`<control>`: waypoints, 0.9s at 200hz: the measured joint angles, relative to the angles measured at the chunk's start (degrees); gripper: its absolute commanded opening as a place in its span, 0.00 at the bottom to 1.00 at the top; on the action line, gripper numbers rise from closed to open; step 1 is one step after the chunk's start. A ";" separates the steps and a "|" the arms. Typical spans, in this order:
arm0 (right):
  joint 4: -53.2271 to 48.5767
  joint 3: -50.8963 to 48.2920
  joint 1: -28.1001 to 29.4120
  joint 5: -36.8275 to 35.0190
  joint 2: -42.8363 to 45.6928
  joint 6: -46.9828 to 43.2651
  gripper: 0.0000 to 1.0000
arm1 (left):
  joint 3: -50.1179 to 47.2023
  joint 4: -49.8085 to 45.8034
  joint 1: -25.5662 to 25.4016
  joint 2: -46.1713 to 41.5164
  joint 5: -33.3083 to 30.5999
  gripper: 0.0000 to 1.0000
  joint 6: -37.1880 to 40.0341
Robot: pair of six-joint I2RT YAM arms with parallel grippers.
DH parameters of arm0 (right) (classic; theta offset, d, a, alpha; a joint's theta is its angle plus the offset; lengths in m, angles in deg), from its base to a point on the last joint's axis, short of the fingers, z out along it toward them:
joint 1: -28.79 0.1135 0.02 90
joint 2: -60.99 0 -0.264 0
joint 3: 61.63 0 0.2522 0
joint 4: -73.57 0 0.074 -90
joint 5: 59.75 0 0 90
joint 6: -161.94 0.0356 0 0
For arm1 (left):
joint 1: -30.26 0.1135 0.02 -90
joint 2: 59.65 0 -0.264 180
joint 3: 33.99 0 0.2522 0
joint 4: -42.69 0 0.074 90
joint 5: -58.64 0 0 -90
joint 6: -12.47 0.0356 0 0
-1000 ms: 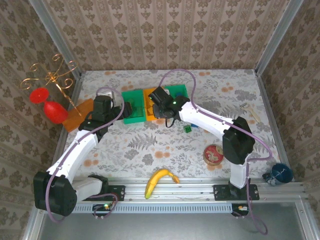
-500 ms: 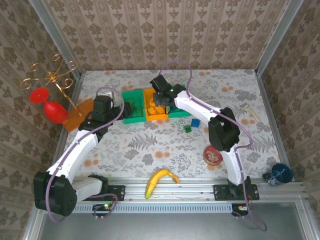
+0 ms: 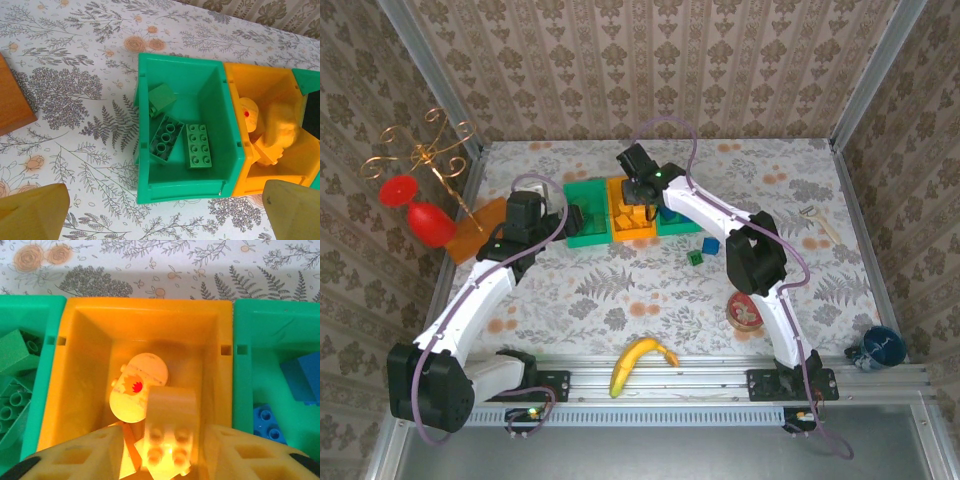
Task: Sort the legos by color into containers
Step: Place the lego in the container.
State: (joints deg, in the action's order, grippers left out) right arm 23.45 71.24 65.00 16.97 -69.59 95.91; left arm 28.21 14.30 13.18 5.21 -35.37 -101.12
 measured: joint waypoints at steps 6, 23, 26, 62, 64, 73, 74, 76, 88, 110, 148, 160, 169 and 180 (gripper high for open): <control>0.00 0.11 -0.07 0.02 0.00 -0.04 0.53 | 0.00 0.00 0.04 0.00 -0.02 1.00 0.00; -0.09 0.20 -0.11 0.02 0.00 -0.28 0.55 | 0.00 0.00 0.04 0.00 0.02 1.00 0.00; -0.13 0.20 -0.15 0.02 0.00 -0.28 0.55 | 0.00 0.00 0.04 0.00 0.02 1.00 0.00; -0.85 -0.04 -0.39 -0.02 0.20 -0.55 0.57 | 0.00 0.00 0.04 0.00 0.26 1.00 0.00; -0.90 -0.17 -0.39 -0.02 0.31 -0.63 0.57 | 0.00 -0.02 0.04 0.00 0.28 1.00 0.00; -0.96 -1.51 -0.44 -0.04 1.29 -0.79 0.58 | 0.00 0.00 0.04 0.00 0.39 1.00 0.00; -0.94 -1.64 -0.44 -0.07 1.40 -0.81 0.58 | 0.00 -0.02 0.04 0.00 0.39 1.00 0.00; -0.90 -2.10 -0.44 -0.07 1.79 -0.92 0.58 | 0.00 -0.02 0.04 0.00 0.42 1.00 0.00; -1.09 -4.63 -0.44 -0.26 4.02 -1.05 0.59 | 0.00 -0.02 0.04 0.00 0.66 1.00 0.00; -0.98 -9.94 -0.50 -1.16 9.79 -1.07 0.61 | 0.02 -0.02 0.04 0.00 1.27 1.00 0.00; 0.68 -21.40 -2.01 -2.86 22.64 0.94 0.68 | 0.04 -0.04 -0.24 -0.22 1.73 1.00 0.00; 1.22 -25.51 -2.93 -3.17 26.47 1.90 0.70 | 0.07 -0.04 -0.72 -0.22 1.70 1.00 0.00; 1.68 -28.61 -3.69 -3.56 29.07 2.95 0.72 | 0.11 -0.07 -1.49 -0.22 1.66 1.00 0.00; 1.66 -32.06 -4.57 -4.07 31.89 3.82 0.75 | 0.35 -0.11 -2.73 -0.20 1.64 1.00 0.00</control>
State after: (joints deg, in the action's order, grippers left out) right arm 25.11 39.18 60.43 12.91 -37.70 99.73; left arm 28.56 14.19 10.45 5.02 -33.73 -101.12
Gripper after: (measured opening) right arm 0.726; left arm 0.998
